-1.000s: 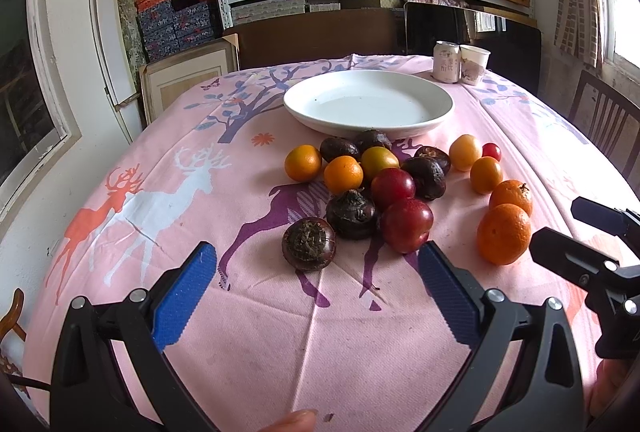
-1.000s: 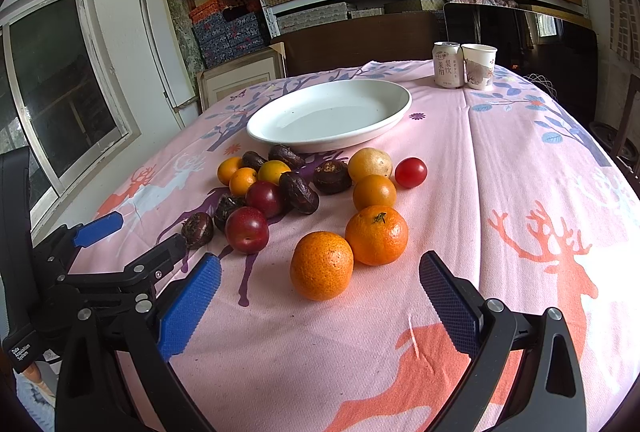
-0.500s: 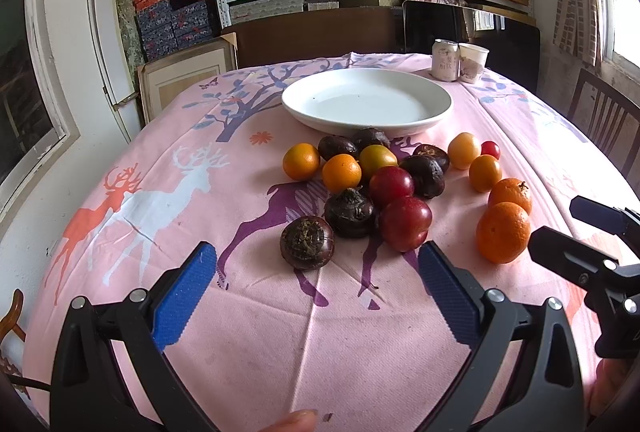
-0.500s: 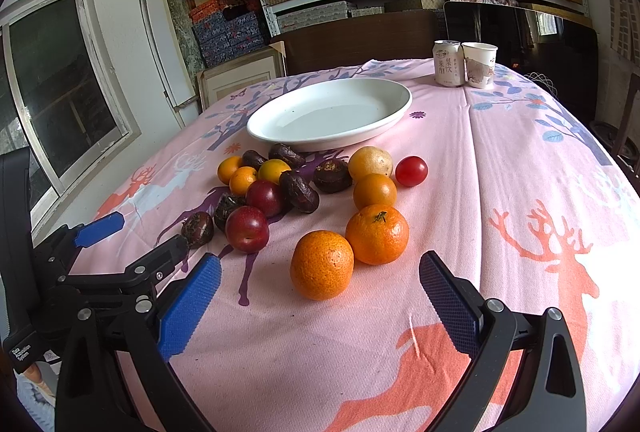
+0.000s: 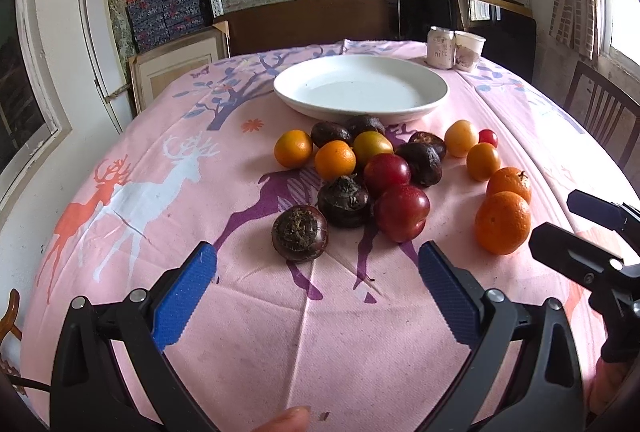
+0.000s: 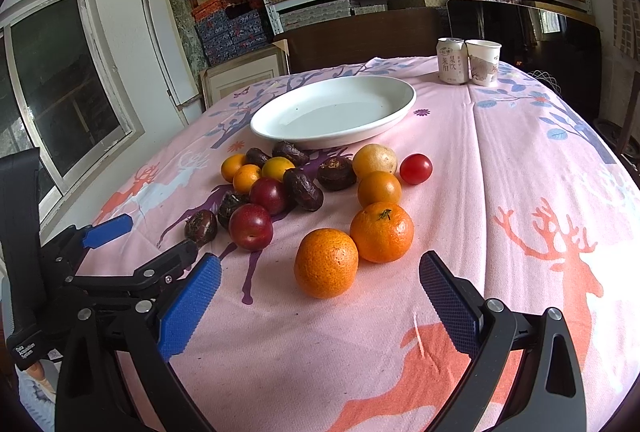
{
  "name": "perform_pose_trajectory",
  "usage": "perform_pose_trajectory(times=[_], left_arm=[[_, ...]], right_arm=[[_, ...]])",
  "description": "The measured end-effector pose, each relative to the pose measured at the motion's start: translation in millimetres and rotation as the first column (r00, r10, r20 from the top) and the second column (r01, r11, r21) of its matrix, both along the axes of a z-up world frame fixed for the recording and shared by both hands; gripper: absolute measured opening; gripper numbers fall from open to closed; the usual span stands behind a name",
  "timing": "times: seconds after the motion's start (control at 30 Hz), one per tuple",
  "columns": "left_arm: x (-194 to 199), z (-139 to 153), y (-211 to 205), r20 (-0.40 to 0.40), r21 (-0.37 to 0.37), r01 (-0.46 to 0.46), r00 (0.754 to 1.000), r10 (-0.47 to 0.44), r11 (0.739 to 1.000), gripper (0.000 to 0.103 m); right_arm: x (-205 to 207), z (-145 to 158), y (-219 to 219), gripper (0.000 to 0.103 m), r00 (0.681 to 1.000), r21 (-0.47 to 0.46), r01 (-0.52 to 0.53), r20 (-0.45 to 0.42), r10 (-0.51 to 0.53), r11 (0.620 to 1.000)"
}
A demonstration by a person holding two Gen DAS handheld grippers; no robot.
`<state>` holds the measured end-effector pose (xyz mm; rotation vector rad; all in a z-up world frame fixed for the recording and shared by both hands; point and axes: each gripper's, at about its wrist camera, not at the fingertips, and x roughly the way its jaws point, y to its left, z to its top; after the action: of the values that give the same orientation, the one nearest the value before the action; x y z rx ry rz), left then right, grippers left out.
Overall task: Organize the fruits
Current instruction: 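Grasp a dark passion fruit with the left tool while the right tool grasps a large orange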
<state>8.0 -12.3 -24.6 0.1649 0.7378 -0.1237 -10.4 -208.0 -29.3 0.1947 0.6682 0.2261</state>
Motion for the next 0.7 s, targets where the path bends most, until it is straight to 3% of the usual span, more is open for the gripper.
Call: perform_pose_trajectory(times=[0.17,0.23,0.33,0.47,0.5,0.7], left_arm=[[27.3,-20.8,17.5,-0.202,-0.045,0.019,0.979,-0.028,0.999,0.099],[32.6,-27.8,23.2,-0.241,-0.009,0.010,0.970,-0.011,1.000,0.099],[34.0,-32.0,28.7,-0.258,0.010,0.045,0.965,-0.041,0.999,0.099],[36.0,-33.5,41.9,-0.268,-0.056,0.113,0.955,-0.124,0.992,0.099],[35.0,-33.7,41.2,-0.267,-0.043,0.140,0.953,-0.147,0.989,0.099],[38.0,-28.0,40.0,-0.265,-0.037,0.172,0.948,-0.176,0.984,0.099]], right_arm=[[9.6,-9.5,0.0,0.100,0.997,0.044,-0.036,-0.062,0.038,0.998],[14.3,-12.9,-1.3,0.100,0.993,0.059,-0.058,-0.096,0.063,0.997],[18.4,-14.4,-1.5,0.100,0.987,0.012,-0.086,-0.138,0.087,0.996],[16.2,-11.2,-3.2,0.100,0.988,-0.110,-0.101,-0.124,0.088,0.989],[16.4,-10.7,-5.6,0.100,0.989,-0.128,-0.103,-0.122,0.088,0.986],[22.7,-11.6,-5.5,0.099,0.980,-0.051,-0.156,-0.135,0.148,0.986]])
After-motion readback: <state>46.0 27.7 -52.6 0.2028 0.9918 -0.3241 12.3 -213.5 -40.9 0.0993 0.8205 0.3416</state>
